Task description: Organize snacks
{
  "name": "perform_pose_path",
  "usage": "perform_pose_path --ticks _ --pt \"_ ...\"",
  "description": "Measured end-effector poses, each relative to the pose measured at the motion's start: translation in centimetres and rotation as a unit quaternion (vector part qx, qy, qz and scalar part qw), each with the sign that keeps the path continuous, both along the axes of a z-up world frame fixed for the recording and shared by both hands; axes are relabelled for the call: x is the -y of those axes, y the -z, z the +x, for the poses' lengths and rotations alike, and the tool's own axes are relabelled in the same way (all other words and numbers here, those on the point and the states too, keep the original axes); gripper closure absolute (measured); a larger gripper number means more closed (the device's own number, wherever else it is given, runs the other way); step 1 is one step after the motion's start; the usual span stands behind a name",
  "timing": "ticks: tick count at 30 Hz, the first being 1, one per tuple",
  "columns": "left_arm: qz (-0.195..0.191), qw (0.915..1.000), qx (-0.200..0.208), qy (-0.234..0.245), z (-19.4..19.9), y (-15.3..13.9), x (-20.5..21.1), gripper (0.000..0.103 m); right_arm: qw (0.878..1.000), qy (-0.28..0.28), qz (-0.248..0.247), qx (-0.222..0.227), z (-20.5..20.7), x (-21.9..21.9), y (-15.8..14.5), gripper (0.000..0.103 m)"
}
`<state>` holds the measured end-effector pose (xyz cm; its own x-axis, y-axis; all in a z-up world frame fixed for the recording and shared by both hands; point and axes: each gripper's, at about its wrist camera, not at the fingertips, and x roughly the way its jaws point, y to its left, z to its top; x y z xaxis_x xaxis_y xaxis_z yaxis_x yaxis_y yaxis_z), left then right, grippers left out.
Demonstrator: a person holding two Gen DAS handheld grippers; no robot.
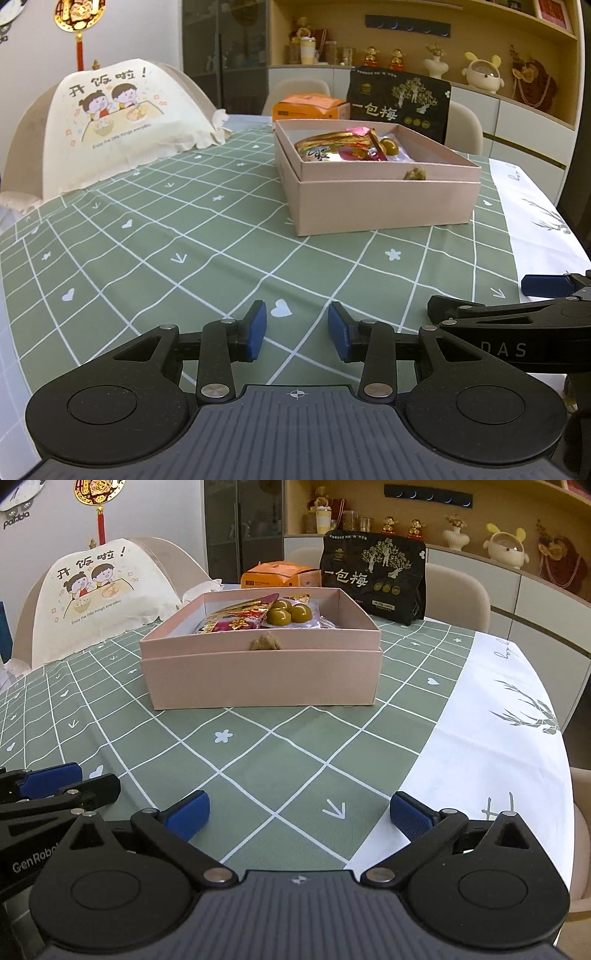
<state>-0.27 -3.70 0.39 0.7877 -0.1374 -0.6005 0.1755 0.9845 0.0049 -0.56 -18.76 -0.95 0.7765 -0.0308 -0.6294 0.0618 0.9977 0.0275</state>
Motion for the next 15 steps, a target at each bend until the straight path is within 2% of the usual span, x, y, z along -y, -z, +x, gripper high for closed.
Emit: perform_pose_path --ticks 15 --pt "-0.004 1.0 0.0 0.002 0.01 0.02 -0.18 0.06 1.0 0.002 0.0 0.0 -0.04 -0.1 0.0 0.0"
